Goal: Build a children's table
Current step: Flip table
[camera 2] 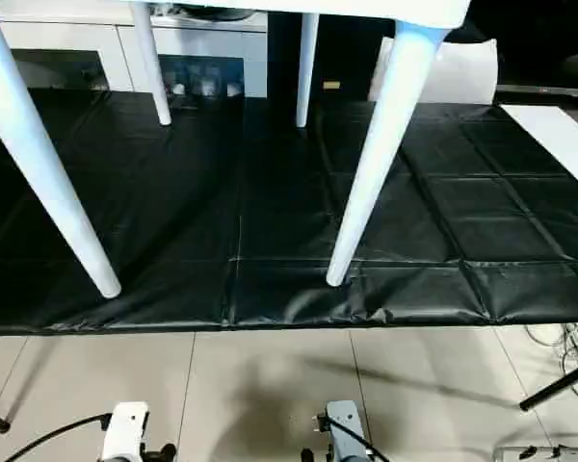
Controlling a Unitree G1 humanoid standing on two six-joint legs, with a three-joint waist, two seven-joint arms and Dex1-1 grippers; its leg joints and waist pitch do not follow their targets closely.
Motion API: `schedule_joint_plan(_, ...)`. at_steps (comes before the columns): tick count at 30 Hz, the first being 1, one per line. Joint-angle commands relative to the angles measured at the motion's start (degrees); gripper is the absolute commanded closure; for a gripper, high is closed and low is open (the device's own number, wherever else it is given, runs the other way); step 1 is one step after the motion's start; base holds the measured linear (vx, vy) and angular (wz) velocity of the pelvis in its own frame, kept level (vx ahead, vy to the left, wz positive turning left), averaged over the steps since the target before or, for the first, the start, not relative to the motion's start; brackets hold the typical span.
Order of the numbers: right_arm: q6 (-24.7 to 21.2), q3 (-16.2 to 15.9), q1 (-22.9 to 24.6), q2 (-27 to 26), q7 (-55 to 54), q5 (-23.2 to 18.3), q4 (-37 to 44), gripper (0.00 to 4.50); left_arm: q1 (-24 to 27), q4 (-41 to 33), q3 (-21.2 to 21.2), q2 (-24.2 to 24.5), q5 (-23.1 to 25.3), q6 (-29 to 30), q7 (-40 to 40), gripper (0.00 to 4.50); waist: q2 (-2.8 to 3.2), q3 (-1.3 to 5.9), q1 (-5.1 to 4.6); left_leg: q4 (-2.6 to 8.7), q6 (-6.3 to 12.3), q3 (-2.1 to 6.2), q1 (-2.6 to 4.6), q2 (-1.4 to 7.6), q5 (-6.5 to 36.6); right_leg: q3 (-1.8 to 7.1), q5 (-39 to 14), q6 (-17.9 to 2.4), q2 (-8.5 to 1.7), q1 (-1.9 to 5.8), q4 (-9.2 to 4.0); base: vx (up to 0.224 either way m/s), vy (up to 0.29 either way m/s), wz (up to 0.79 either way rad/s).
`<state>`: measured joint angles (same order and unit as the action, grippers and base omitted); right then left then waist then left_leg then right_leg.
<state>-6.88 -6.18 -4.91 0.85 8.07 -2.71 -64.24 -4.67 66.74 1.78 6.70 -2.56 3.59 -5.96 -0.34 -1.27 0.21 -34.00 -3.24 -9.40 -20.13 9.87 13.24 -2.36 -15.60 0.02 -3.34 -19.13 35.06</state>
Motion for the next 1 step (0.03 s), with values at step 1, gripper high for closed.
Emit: schedule_joint_plan(1, -0.7, -0.1, 0.5, 0.2, -0.1, -0.1, -1.3, 0.00, 1.0, 1.7, -0.3, -0.1, 0.4, 1.2, 0.1, 0.00, 0.26, 0.73, 0.11, 5.30, 3.22, 1.62, -0.10, 4.68, 12.3, 3.25, -3.7, -14.5, -6.18, 0.26, -4.81, 0.000, 0.000, 0.00)
